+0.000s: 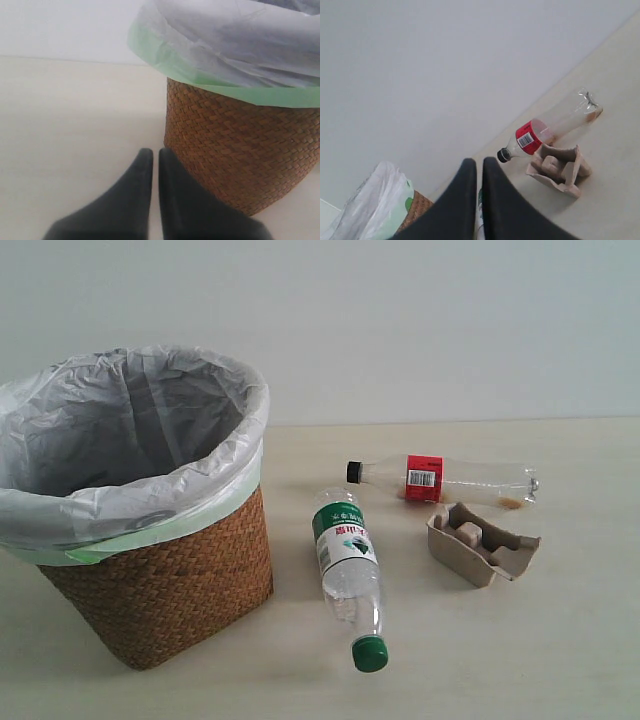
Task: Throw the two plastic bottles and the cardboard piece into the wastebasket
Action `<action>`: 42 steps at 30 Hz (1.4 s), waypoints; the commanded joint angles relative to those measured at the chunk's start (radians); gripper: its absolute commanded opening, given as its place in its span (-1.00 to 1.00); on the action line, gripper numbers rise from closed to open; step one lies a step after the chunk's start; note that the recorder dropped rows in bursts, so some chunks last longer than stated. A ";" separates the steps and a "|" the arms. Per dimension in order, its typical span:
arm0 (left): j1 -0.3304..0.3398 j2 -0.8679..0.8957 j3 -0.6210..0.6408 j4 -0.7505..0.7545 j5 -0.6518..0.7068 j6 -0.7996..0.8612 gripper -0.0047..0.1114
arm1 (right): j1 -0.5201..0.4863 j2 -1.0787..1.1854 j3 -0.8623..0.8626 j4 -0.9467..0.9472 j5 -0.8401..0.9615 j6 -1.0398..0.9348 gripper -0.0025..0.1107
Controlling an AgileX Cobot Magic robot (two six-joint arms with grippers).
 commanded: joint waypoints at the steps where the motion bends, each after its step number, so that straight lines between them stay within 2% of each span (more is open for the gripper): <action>1: 0.001 -0.003 0.004 0.003 -0.003 -0.005 -0.85 | -0.003 -0.006 -0.001 -0.004 -0.067 -0.001 -0.96; 5: 0.001 -0.003 0.004 0.003 -0.003 -0.005 -0.85 | -0.003 -0.006 -0.001 -0.006 -0.067 -0.012 -0.96; 10: 0.001 -0.003 0.004 0.003 -0.003 -0.005 -0.85 | 0.001 -0.006 -0.050 -0.034 -0.075 -0.208 -0.96; 13: 0.001 -0.003 0.004 0.003 -0.003 -0.005 -0.85 | 0.038 0.079 -0.183 -0.035 0.019 -0.326 -0.96; 17: 0.001 -0.003 0.004 0.003 -0.003 -0.005 -0.85 | 0.110 0.315 -0.412 -0.035 0.195 -0.511 -0.96; 22: 0.001 -0.003 0.004 0.003 -0.003 -0.005 -0.85 | 0.178 0.676 -0.719 -0.035 0.513 -0.712 -0.94; 25: 0.001 -0.003 0.004 0.003 -0.003 -0.005 -0.85 | 0.180 0.876 -0.902 -0.083 0.668 -0.749 -0.78; 28: 0.001 -0.003 0.004 0.003 -0.003 -0.005 -0.85 | 0.177 1.079 -1.053 -0.163 0.818 -0.752 -0.43; 29: 0.001 -0.003 0.004 0.003 -0.003 -0.005 -0.85 | 0.177 1.144 -1.108 -0.199 0.875 -0.752 -0.22; 31: 0.001 -0.003 0.004 0.003 -0.003 -0.005 -0.85 | 0.177 1.255 -1.174 -0.260 0.936 -0.746 0.04; 32: 0.001 -0.003 0.004 0.003 -0.003 -0.005 -0.85 | 0.177 1.324 -1.214 -0.293 0.968 -0.738 0.13; 34: 0.001 -0.003 0.004 0.003 -0.003 -0.005 -0.85 | 0.177 1.420 -1.263 -0.314 0.993 -0.736 0.20; 37: 0.001 -0.003 0.004 0.003 -0.003 -0.005 -0.85 | 0.177 1.552 -1.303 -0.342 0.997 -0.736 0.19; 42: 0.001 -0.003 0.004 0.003 -0.003 -0.005 -0.85 | 0.177 1.717 -1.309 -0.429 0.909 -0.740 0.19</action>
